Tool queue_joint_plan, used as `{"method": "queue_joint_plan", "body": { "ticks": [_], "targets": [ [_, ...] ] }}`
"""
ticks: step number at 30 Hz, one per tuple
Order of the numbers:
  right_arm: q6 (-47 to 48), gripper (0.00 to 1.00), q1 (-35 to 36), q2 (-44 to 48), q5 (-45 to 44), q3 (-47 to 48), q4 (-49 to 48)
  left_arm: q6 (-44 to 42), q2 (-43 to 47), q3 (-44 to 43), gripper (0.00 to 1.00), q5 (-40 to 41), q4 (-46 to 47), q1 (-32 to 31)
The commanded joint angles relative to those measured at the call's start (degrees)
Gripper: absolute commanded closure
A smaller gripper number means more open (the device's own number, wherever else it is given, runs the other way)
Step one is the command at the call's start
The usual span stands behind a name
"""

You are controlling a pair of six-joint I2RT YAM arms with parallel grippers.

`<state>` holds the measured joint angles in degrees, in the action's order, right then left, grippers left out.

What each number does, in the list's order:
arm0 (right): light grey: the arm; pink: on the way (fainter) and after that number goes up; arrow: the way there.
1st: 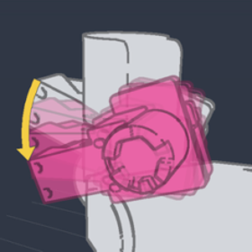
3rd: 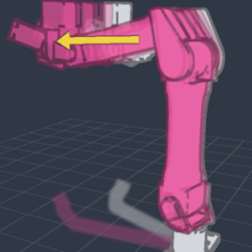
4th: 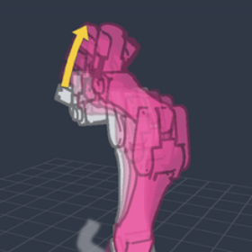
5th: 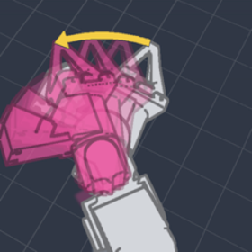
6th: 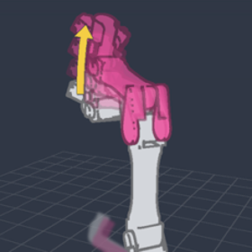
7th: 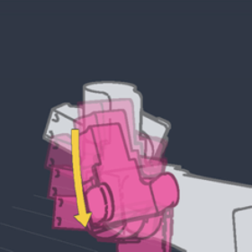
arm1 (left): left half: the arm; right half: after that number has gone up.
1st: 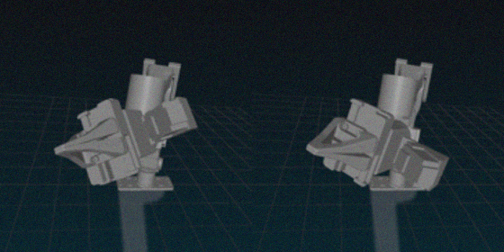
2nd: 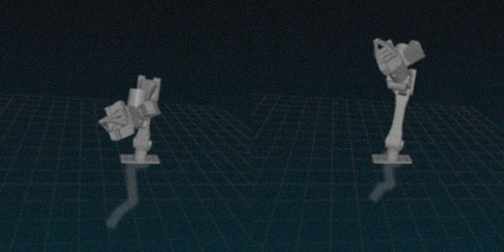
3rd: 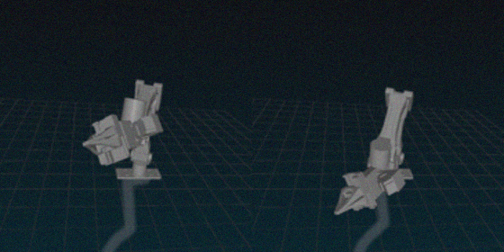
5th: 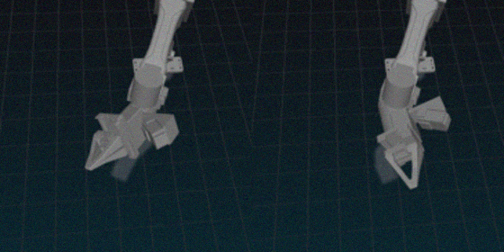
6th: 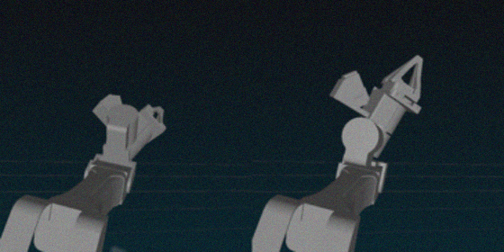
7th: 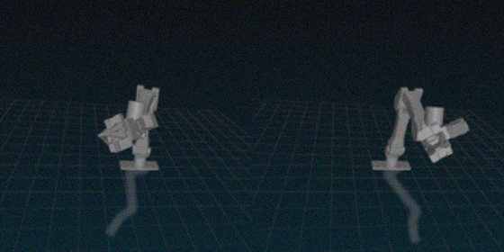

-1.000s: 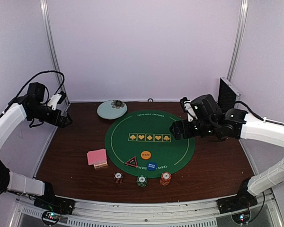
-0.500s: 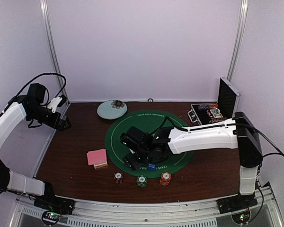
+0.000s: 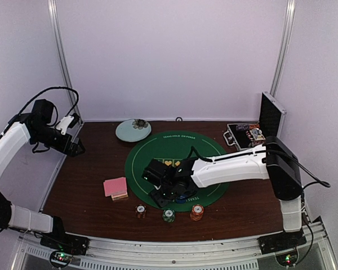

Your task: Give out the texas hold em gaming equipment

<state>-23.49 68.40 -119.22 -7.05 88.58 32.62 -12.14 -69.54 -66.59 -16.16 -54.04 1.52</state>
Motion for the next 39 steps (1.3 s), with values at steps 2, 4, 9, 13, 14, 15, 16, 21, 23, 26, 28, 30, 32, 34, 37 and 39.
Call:
{"method": "queue_joint_plan", "body": {
  "ticks": [2, 4, 9, 13, 14, 15, 16, 21, 23, 26, 28, 30, 32, 34, 37, 39],
  "targets": [
    [0.4, 0.46, 0.3, -3.2, -0.1, 1.0, 1.0, -0.2, 0.8, -2.9, 0.02, -1.3, -0.1, 0.3],
    [0.5, 0.46, 0.3, -3.9, -0.2, 1.7, 1.5, -0.2, 0.5, -3.7, 0.03, -1.6, -0.5, 0.4],
    [0.5, 0.49, -0.1, -4.8, 0.0, 1.6, 1.1, -0.4, 0.3, -4.7, 0.02, -2.6, -1.1, 0.4],
    [0.3, 0.55, -0.7, -5.4, 1.0, 1.5, 0.4, -0.4, 0.2, -5.1, 0.02, -3.0, -1.1, 0.4],
    [0.3, 0.55, -0.8, -5.5, 1.3, 1.6, 0.2, -0.4, 0.2, -5.2, 0.02, -3.0, -1.1, 0.3],
    [0.4, 0.56, -0.9, -5.7, 1.4, 1.8, 0.1, -0.4, 0.3, -5.2, 0.03, -2.9, -1.1, 0.4],
    [0.4, 0.58, -1.1, -6.0, 1.4, 2.0, 0.1, -0.3, 0.3, -5.2, 0.02, -2.7, -1.1, 0.3],
    [0.7, 0.63, -1.5, -7.1, 1.1, 3.1, 0.2, -0.6, 1.2, -4.7, 0.02, -2.9, -1.1, 0.3],
    [0.9, 0.63, -1.7, -7.7, 0.6, 3.8, 0.4, -0.8, 1.3, -4.7, 0.02, -3.3, -1.1, 0.4],
    [1.4, 0.65, -2.1, -8.8, 0.0, 5.3, 1.0, -0.7, 1.3, -4.9, 0.03, -3.7, -1.1, 0.4],
    [1.8, 0.66, -2.4, -9.6, -0.2, 6.3, 1.2, -0.6, 1.4, -4.9, 0.02, -4.0, -1.1, 0.4],
    [2.0, 0.68, -2.7, -10.2, -0.5, 7.4, 1.2, -0.7, 1.4, -4.9, 0.02, -4.3, -1.1, 0.4],
    [2.3, 0.70, -3.1, -10.9, -0.7, 8.7, 1.2, -0.7, 1.4, -4.8, 0.02, -4.3, -1.1, 0.4],
    [2.6, 0.72, -3.5, -11.7, -1.0, 10.2, 1.4, -0.9, 1.5, -4.7, 0.03, -4.3, -1.1, 0.4],
    [3.1, 0.74, -4.4, -13.1, -1.3, 13.0, 1.8, -1.1, 1.8, -4.2, 0.02, -4.1, -1.2, 0.4],
    [3.4, 0.75, -4.9, -13.9, -1.3, 15.3, 1.9, -1.5, 2.1, -3.9, 0.02, -4.1, -1.3, 0.4]
  ]
}}
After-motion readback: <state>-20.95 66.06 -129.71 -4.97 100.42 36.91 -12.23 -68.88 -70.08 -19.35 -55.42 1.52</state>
